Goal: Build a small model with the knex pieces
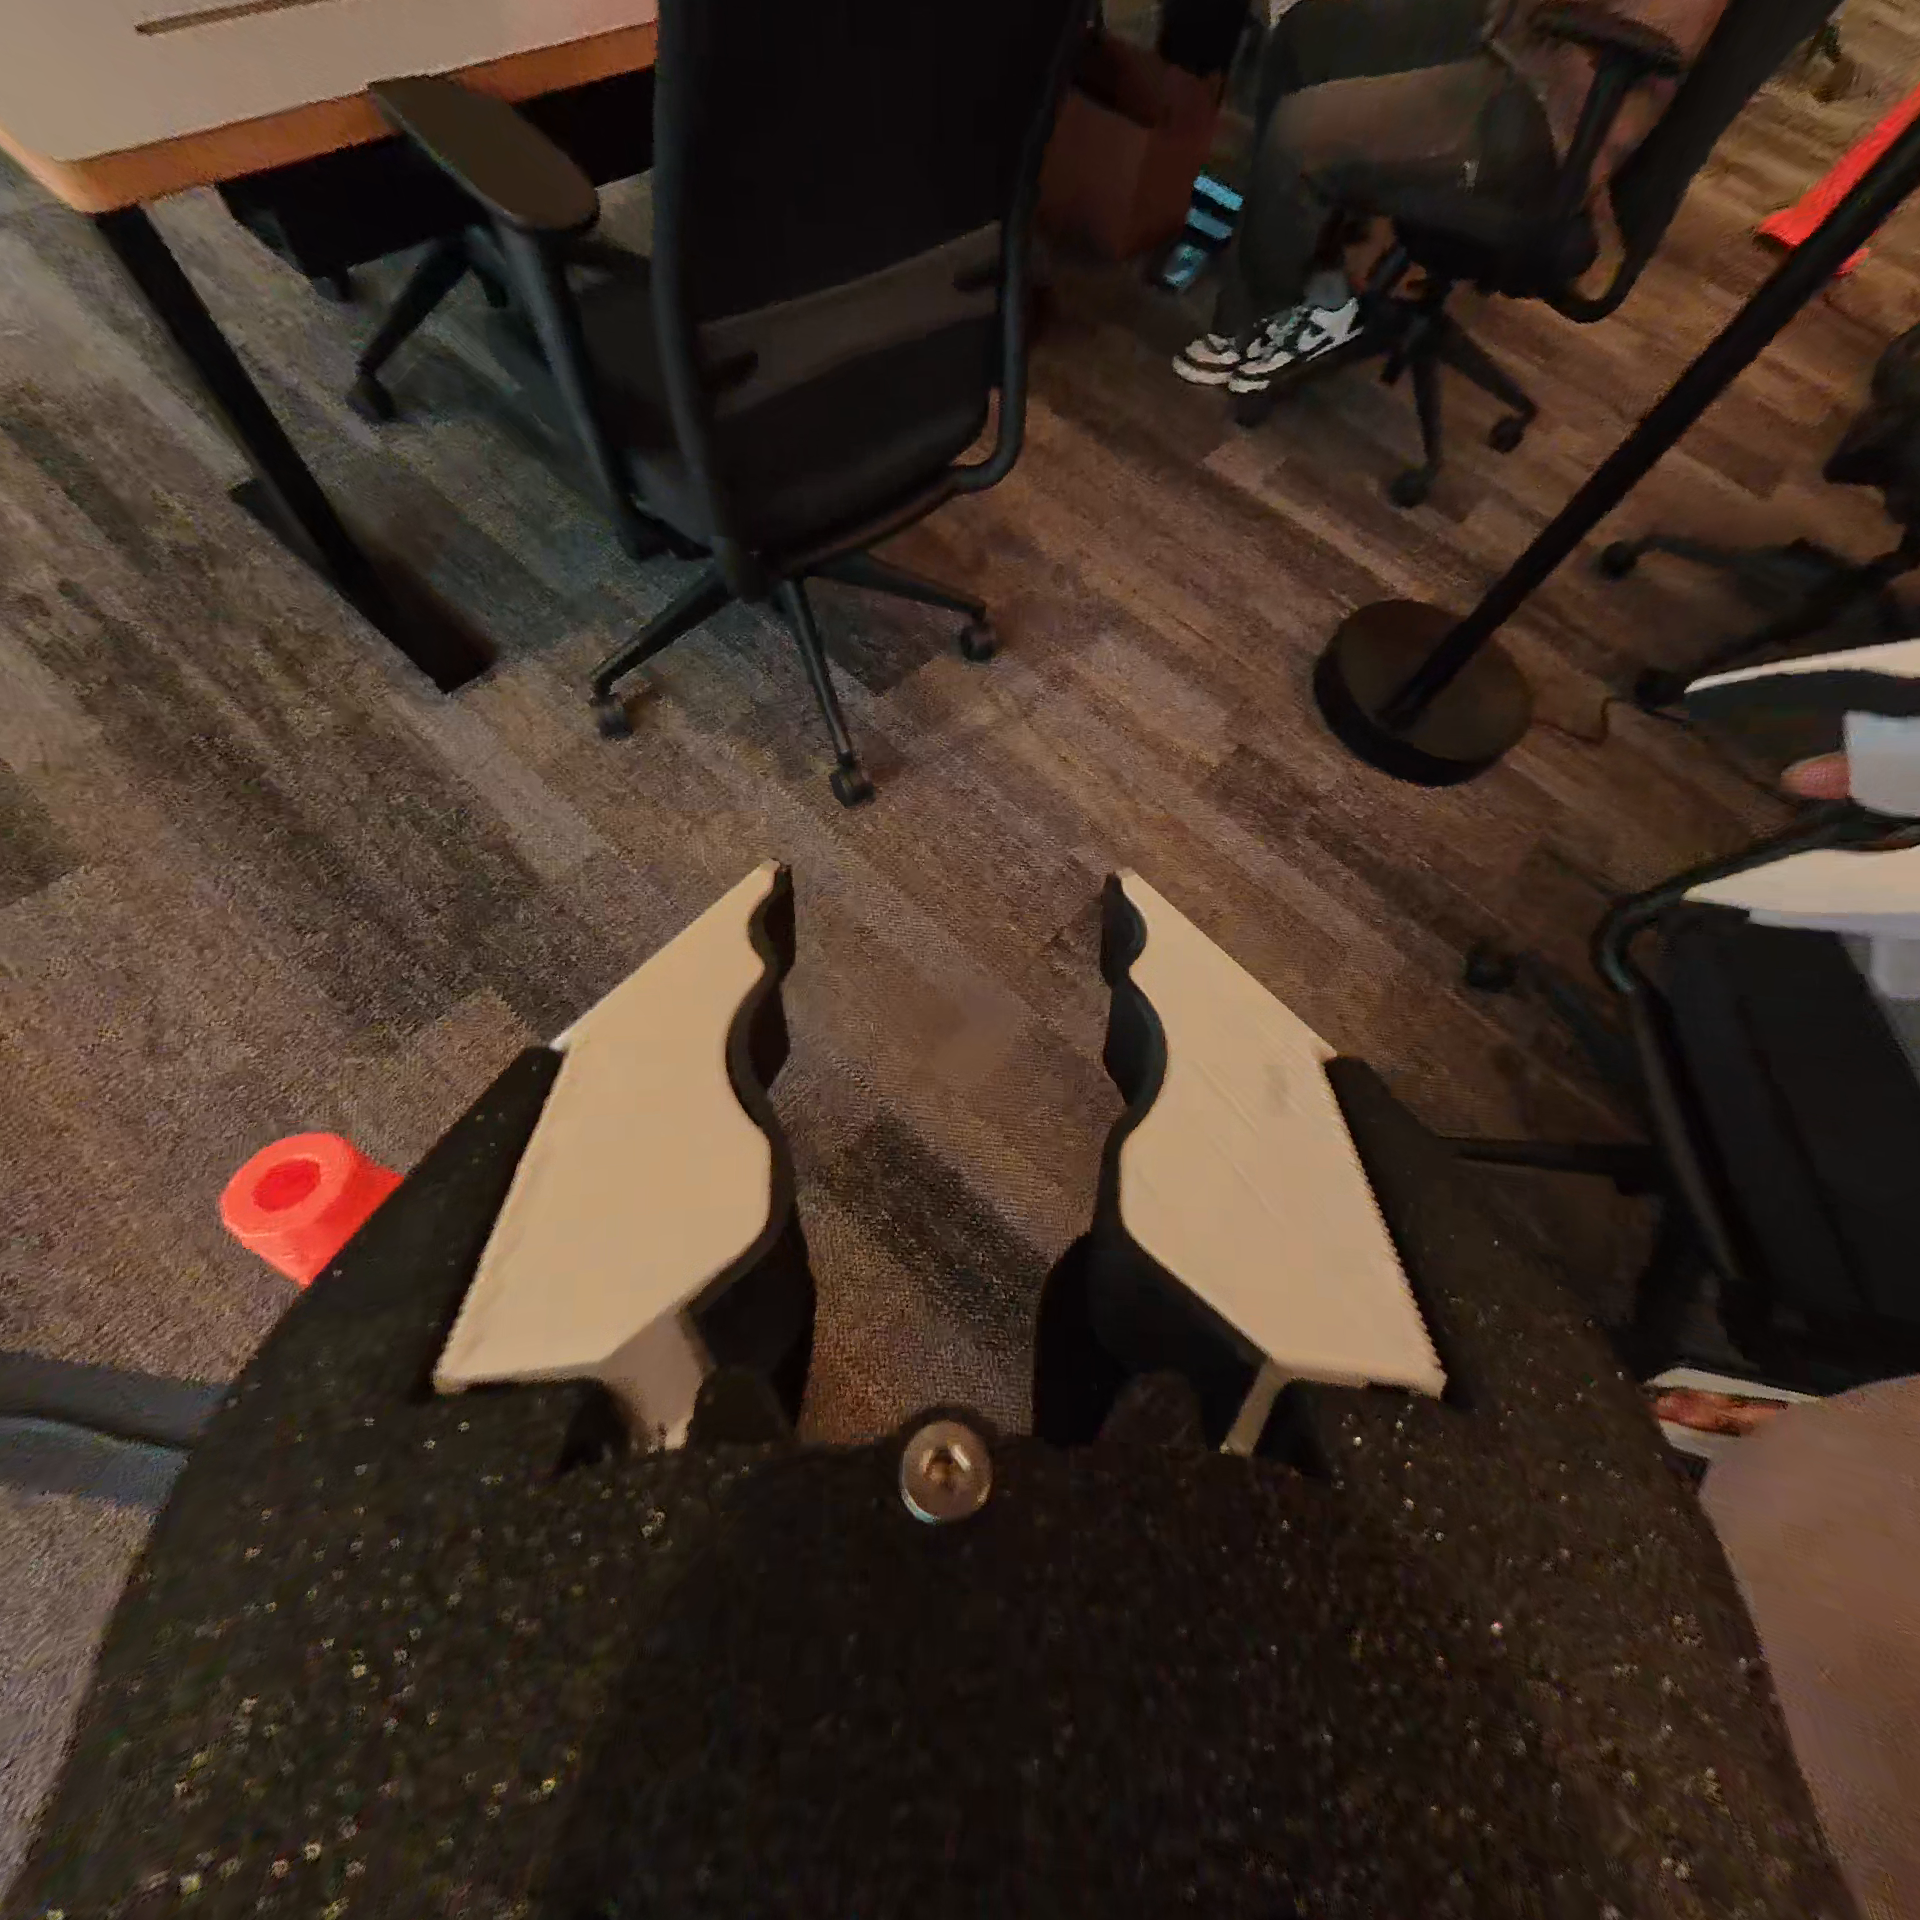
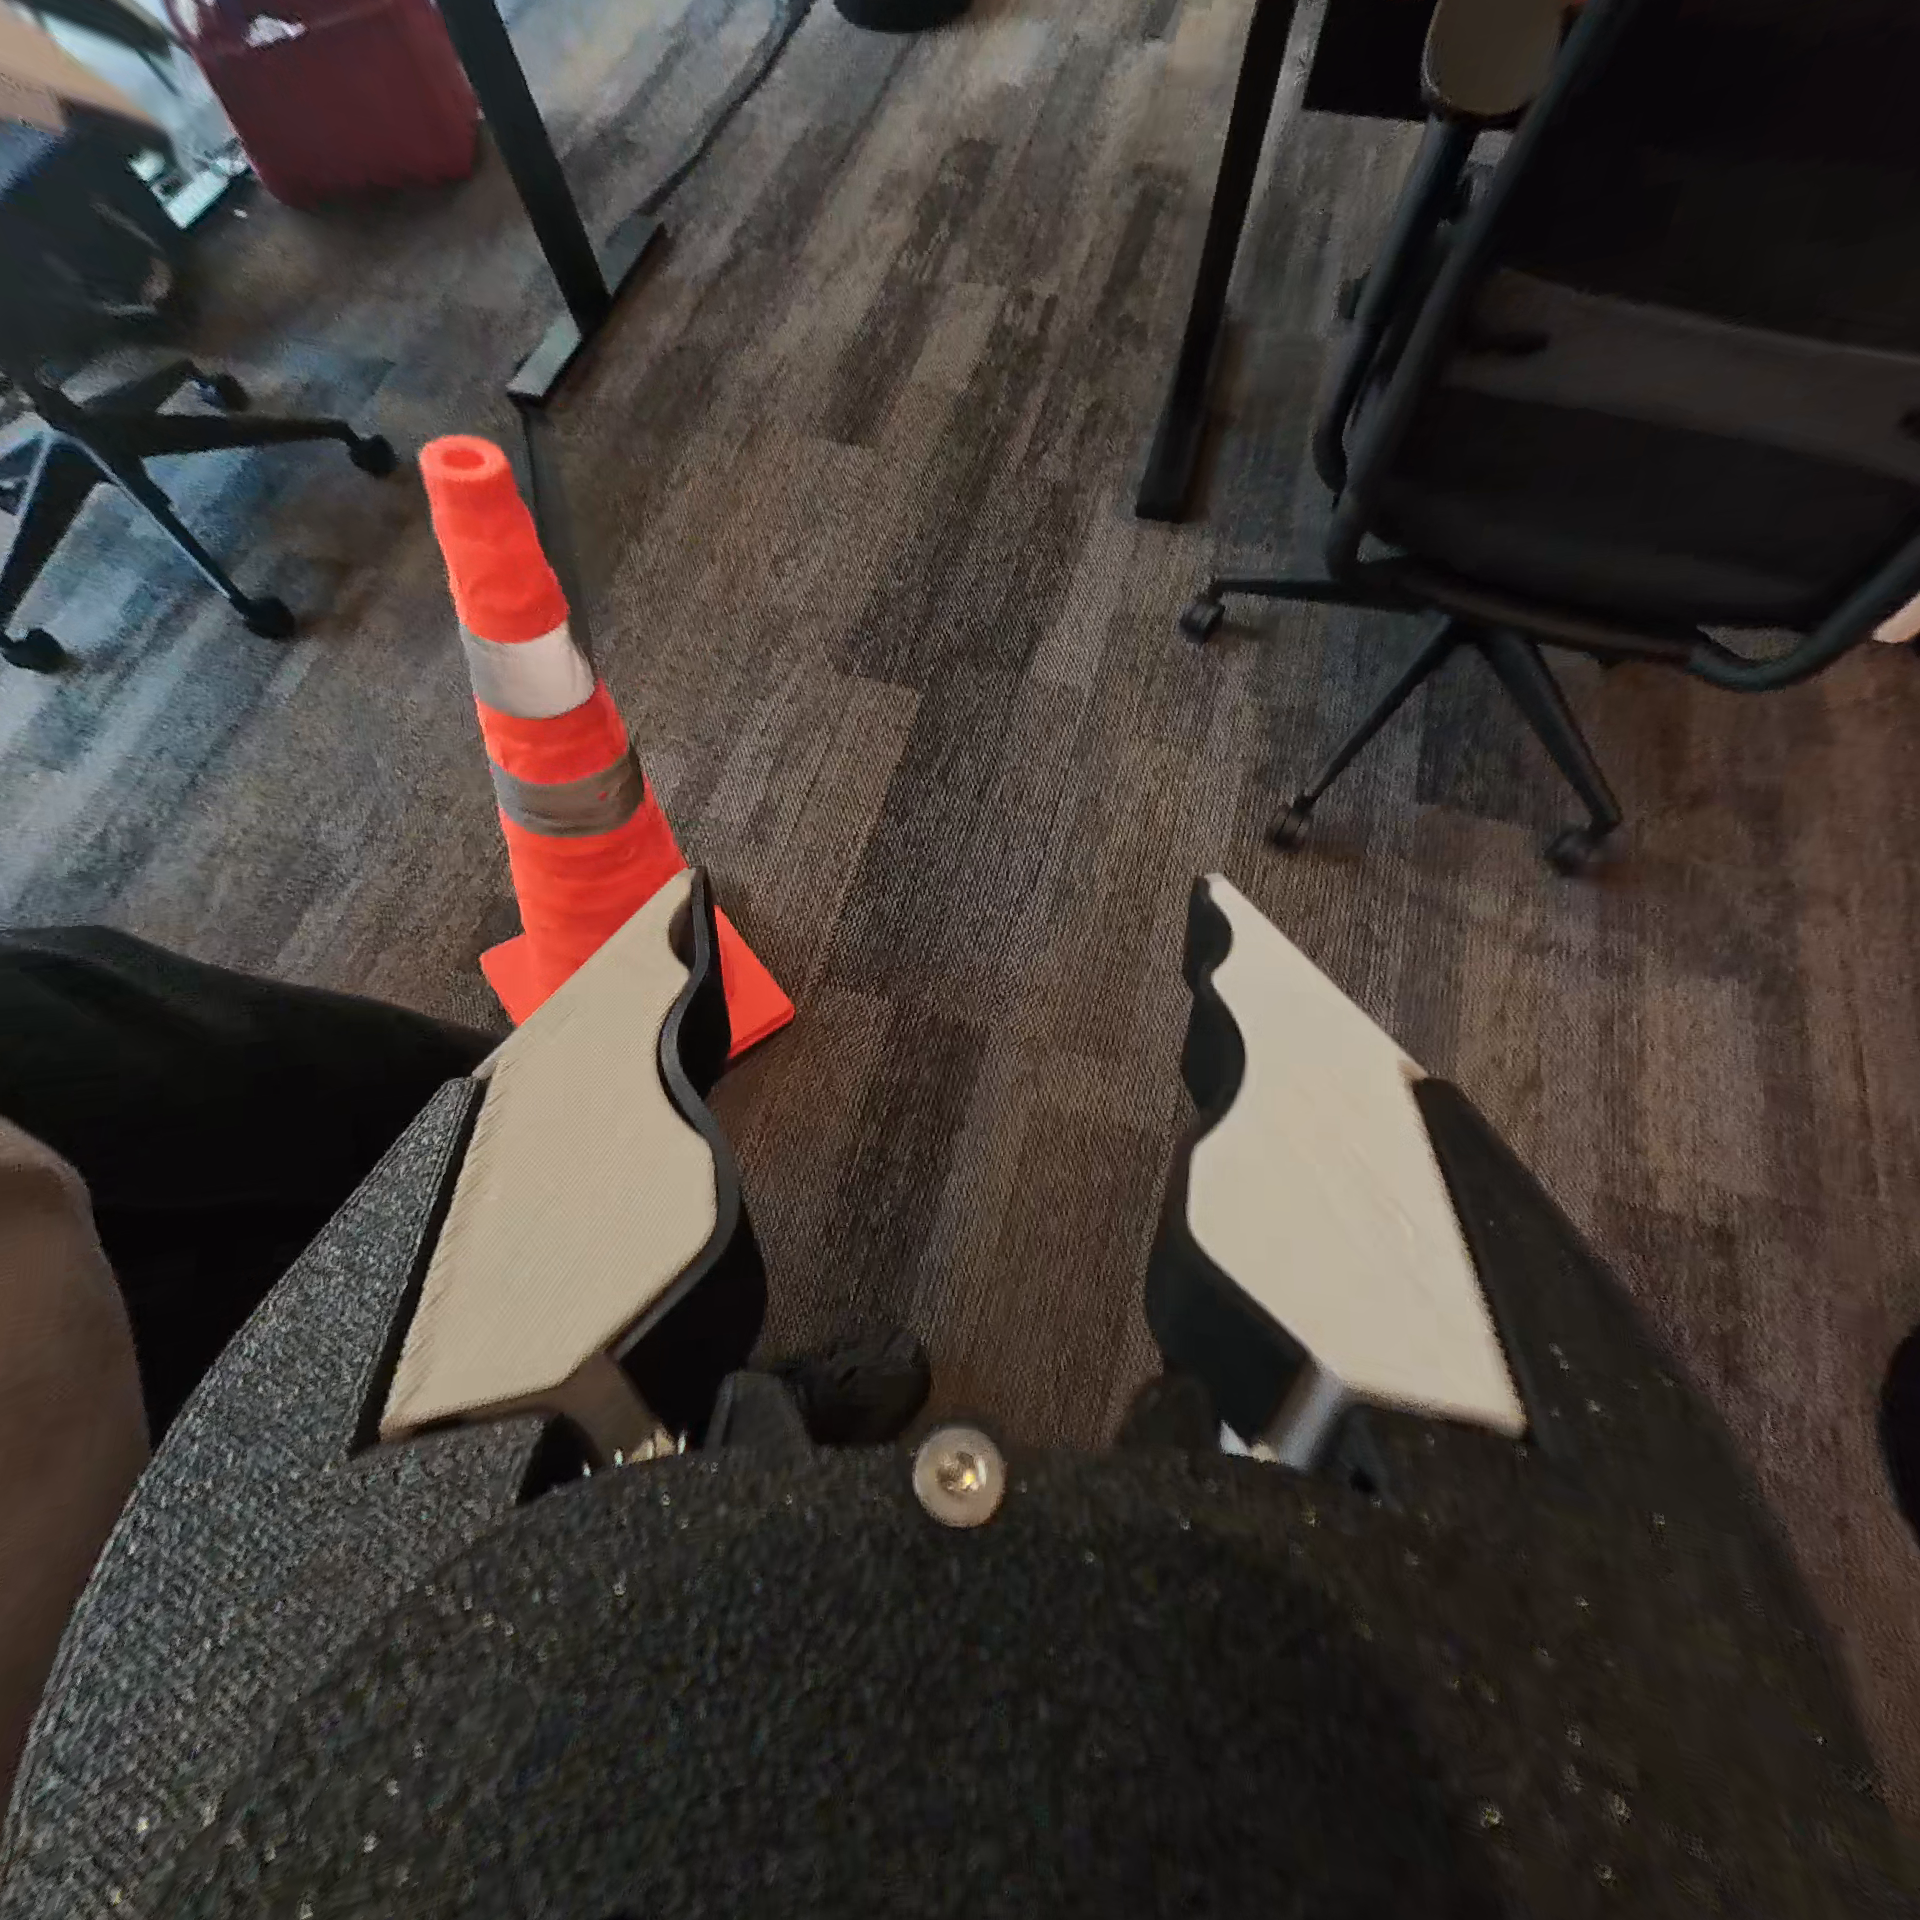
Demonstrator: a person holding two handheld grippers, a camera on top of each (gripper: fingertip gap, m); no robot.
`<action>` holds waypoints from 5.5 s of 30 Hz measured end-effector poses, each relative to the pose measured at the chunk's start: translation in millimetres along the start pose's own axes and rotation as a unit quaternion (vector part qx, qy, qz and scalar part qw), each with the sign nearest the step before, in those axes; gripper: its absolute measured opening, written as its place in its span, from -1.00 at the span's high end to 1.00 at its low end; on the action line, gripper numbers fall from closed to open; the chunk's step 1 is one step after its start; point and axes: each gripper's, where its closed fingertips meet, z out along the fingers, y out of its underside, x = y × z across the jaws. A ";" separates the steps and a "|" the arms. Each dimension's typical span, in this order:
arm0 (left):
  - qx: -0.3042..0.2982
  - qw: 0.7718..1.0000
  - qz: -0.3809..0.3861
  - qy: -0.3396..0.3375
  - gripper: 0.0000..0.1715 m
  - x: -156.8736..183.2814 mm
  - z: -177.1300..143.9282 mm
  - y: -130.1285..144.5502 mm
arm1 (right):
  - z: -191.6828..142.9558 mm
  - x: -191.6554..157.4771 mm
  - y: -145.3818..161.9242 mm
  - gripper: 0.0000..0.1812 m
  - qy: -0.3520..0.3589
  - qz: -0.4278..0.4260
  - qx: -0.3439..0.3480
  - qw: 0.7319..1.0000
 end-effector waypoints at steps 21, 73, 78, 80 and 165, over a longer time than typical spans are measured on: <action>0.075 0.997 -0.002 -0.004 0.32 -284.4 207.9 -218.6 | 283.4 120.8 -282.5 0.02 0.007 -0.041 0.059 0.997; 0.030 0.974 -0.129 -0.181 0.24 -1272.7 525.4 -490.5 | 1260.9 172.5 -863.6 -0.08 -0.142 -0.040 -0.049 0.988; 0.001 0.958 -0.180 -0.223 0.24 -1367.3 554.7 -499.7 | 1371.5 216.0 -931.7 -0.08 -0.139 -0.031 -0.045 0.989; 0.010 0.954 -0.176 -0.242 0.24 -1411.7 563.1 -529.6 | 1411.9 229.5 -976.8 -0.07 -0.144 -0.038 -0.028 0.988; 0.013 0.957 -0.162 -0.242 0.28 -2716.5 1392.7 -1220.3 | 2782.6 595.3 -1907.7 -0.06 -0.158 -0.089 -0.062 0.981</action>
